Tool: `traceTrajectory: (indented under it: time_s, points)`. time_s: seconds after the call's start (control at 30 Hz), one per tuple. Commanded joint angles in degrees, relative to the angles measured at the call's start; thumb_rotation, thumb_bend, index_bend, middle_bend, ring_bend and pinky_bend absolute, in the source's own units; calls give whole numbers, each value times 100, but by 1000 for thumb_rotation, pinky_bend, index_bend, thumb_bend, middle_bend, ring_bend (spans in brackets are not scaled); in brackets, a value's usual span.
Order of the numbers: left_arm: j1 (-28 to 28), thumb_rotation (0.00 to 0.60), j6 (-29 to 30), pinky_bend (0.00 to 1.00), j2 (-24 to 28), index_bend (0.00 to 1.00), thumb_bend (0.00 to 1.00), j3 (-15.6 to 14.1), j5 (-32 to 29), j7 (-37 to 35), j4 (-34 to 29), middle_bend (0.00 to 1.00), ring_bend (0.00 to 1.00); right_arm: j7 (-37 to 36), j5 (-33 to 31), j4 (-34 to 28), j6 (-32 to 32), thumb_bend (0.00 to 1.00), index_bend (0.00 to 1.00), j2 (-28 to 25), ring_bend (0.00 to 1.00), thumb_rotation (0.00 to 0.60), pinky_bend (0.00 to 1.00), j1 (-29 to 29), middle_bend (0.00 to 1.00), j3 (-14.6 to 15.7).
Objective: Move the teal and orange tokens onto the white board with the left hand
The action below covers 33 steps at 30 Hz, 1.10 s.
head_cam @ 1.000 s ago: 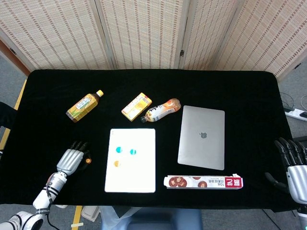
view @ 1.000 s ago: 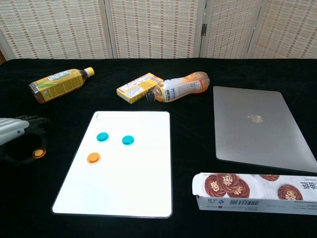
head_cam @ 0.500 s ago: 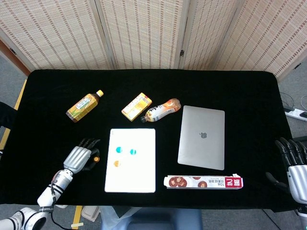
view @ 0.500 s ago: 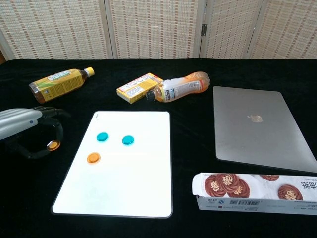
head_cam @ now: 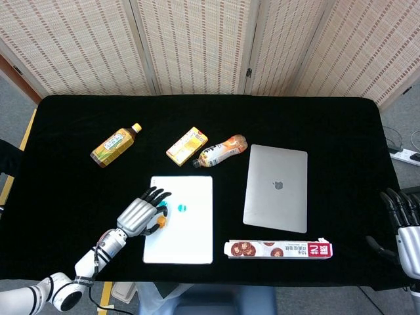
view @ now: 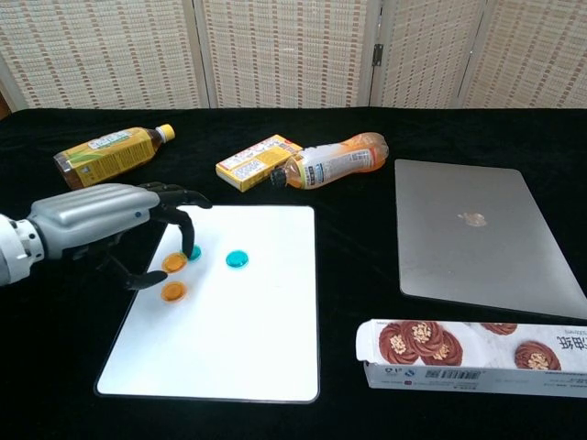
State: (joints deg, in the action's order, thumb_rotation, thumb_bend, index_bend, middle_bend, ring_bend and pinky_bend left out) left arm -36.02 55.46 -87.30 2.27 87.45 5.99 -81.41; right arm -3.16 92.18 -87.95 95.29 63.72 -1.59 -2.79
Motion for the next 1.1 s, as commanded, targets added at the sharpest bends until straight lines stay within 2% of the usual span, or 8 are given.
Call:
traceTrajectory:
  time_s: [0.03,0.47,0.97,1.1]
  points:
    - [-193,600,-227,0,-178,495,444,61,-63,249,-83,123,0,-29,-15,29,-5,209,0,8,33,587,0,-5,79,-1]
    - [-427,600,-493,0,-629,493,444,109,-431,818,118,123,0,-99,-35,106,-4,209,0,31,33,587,0,-20,79,-1]
    - [-490,600,-508,0,-727,474,444,56,-634,1046,145,123,0,-110,-57,111,-12,209,0,32,32,588,0,-27,79,-11]
    - [-505,600,-492,0,-752,421,442,57,-663,1071,143,123,0,-111,-65,112,-17,209,0,32,34,589,0,-29,79,-12]
